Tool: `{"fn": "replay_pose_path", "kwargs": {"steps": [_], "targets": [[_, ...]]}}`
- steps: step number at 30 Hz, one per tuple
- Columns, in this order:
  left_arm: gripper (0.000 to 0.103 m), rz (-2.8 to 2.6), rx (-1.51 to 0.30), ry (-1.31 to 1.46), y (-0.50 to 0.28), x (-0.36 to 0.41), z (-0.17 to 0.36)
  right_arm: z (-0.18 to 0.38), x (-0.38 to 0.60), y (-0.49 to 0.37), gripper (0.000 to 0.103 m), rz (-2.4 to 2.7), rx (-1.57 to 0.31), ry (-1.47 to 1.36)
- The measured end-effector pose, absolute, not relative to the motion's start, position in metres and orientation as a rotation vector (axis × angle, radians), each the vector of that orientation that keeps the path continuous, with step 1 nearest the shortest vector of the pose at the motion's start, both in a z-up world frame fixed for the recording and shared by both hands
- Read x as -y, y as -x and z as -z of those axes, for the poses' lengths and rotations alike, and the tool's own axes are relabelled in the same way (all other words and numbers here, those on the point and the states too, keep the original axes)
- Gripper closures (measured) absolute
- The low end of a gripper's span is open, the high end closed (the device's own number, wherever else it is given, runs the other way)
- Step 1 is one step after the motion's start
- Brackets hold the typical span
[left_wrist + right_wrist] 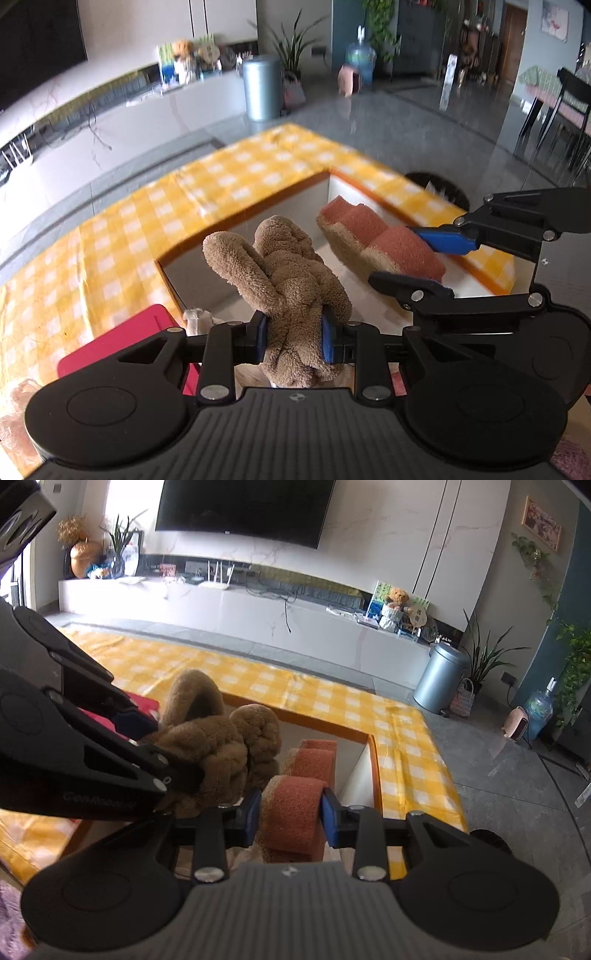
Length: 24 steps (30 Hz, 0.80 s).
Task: Organize soft objects
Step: 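Lift and carry the plush toy and sponge over the orange box, then open both grippers to drop the plush toy and sponge into the box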
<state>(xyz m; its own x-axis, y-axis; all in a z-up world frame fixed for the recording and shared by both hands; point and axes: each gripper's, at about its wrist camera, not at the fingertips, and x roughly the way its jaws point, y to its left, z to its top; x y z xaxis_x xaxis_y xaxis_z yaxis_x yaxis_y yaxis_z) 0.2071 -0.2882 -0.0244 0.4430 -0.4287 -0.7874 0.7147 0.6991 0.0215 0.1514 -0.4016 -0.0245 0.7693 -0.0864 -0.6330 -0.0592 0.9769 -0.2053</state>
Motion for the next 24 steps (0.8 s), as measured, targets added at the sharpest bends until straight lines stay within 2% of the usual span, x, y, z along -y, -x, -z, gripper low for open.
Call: {"fn": "replay_pose_path", "kwargs": {"steps": [11, 14, 18, 21, 22, 24], "targets": [[0.068, 0.713, -0.907, -0.465, -0.212, 0.299, 0.047, 0.058, 0.411, -0.175, 0.067, -0.023, -0.786, 0.224], [0.064, 0.724, -0.913, -0.455, -0.217, 0.297, 0.046, 0.063, 0.413, -0.180, 0.065, -0.016, -0.810, 0.208], [0.053, 0.720, -0.920, -0.425, -0.223, 0.295, 0.041, 0.060, 0.414, -0.181, 0.064, -0.010, -0.818, 0.198], [0.040, 0.727, -0.916, -0.423, -0.224, 0.294, 0.033, 0.056, 0.412, -0.180, 0.052, -0.001, -0.828, 0.221], [0.039, 0.734, -0.912, -0.420, -0.223, 0.292, 0.029, 0.054, 0.411, -0.179, 0.043, -0.001, -0.832, 0.224], [0.038, 0.729, -0.900, -0.420, -0.223, 0.290, 0.021, 0.048, 0.410, -0.175, 0.037, 0.002, -0.834, 0.226]]}}
